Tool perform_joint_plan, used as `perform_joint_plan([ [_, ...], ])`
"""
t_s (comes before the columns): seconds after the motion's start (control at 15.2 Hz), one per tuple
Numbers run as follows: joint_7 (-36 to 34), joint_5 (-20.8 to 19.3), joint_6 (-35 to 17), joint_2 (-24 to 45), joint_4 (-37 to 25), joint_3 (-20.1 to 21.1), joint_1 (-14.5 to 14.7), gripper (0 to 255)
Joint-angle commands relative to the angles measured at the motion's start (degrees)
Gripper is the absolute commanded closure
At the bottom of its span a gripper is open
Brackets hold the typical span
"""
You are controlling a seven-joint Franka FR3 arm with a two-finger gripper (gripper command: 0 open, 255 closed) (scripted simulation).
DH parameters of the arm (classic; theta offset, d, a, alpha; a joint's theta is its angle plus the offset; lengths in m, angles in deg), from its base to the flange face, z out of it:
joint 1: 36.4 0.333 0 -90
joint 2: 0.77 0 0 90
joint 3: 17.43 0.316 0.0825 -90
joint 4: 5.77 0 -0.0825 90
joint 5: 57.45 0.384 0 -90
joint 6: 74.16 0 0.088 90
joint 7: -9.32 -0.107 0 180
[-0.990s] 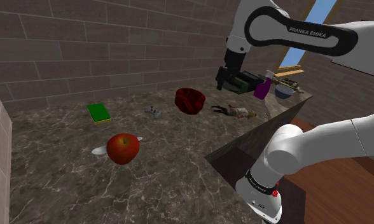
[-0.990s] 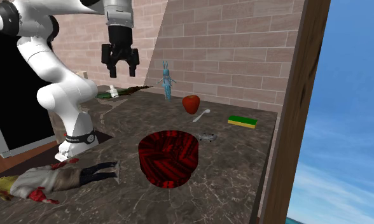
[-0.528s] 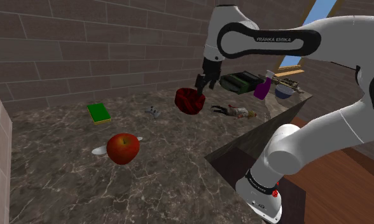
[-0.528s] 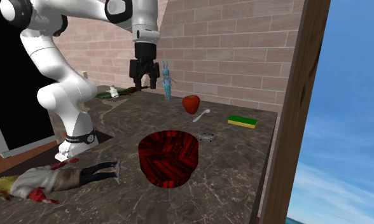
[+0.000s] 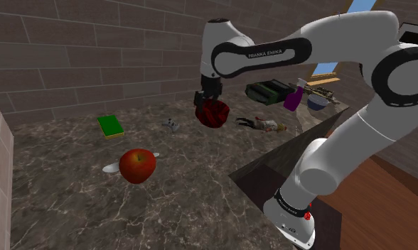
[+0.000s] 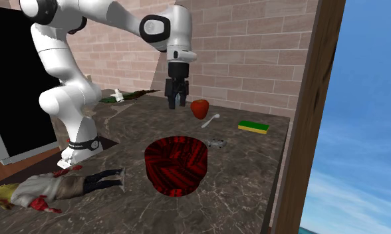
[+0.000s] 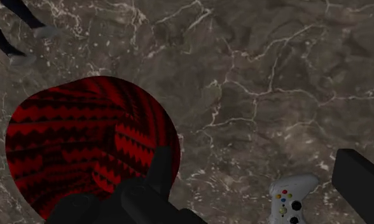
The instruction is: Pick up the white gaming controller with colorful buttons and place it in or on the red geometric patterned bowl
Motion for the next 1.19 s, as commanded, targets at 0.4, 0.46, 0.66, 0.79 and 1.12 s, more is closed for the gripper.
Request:
perform_joint_plan([
  [0.4,-5.83,-5.19,-5.2,17.58,-10.83,2.78,1.58,0],
  [0.46,-6.5,-5.96,-5.48,19.8,-12.54,2.97,1.88,0],
  [0.66,-8.31,-8.23,-5.89,26.55,-18.13,3.24,3.01,0],
  [0.79,-9.32,-9.68,-5.82,31.11,-22.28,3.25,3.9,0],
  [1.12,-9.93,-10.63,-8.37,33.54,-22.05,2.82,3.94,0],
])
